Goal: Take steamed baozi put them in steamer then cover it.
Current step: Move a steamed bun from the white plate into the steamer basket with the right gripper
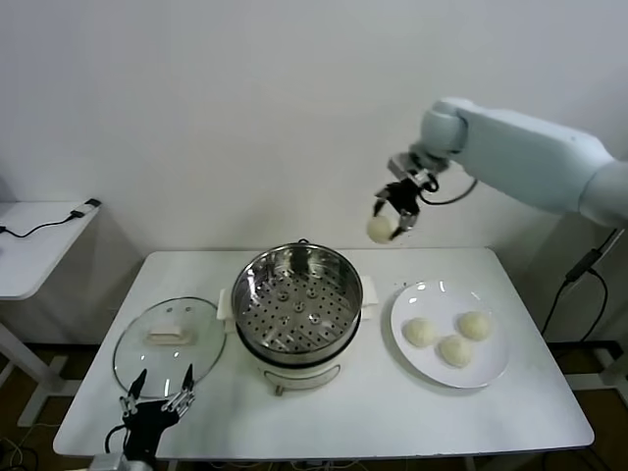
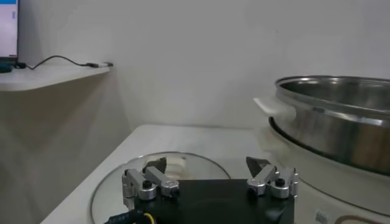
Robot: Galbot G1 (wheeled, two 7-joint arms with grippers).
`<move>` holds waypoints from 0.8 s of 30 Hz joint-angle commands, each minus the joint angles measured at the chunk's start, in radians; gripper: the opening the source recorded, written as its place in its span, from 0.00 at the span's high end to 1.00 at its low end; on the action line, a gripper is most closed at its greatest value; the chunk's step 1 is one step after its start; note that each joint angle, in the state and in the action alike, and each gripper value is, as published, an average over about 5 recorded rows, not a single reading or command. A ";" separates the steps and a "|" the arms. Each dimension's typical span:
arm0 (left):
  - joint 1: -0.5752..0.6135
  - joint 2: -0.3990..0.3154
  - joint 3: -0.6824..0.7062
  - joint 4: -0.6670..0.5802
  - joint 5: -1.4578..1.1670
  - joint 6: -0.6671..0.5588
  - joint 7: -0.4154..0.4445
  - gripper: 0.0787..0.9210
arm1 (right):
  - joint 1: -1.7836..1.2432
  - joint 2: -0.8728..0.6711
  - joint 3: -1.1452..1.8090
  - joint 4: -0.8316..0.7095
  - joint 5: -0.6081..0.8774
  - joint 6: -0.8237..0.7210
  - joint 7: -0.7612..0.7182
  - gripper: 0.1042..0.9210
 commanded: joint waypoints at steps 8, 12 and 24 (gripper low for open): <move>0.001 -0.004 -0.006 -0.011 -0.003 0.001 -0.002 0.12 | -0.072 0.238 -0.016 0.037 -0.353 0.326 0.128 0.30; 0.005 -0.005 -0.007 -0.009 -0.001 -0.001 -0.003 0.12 | -0.190 0.294 0.011 -0.134 -0.450 0.344 0.157 0.30; 0.000 -0.007 -0.009 0.006 -0.004 -0.010 -0.004 0.12 | -0.347 0.356 0.036 -0.303 -0.570 0.324 0.221 0.30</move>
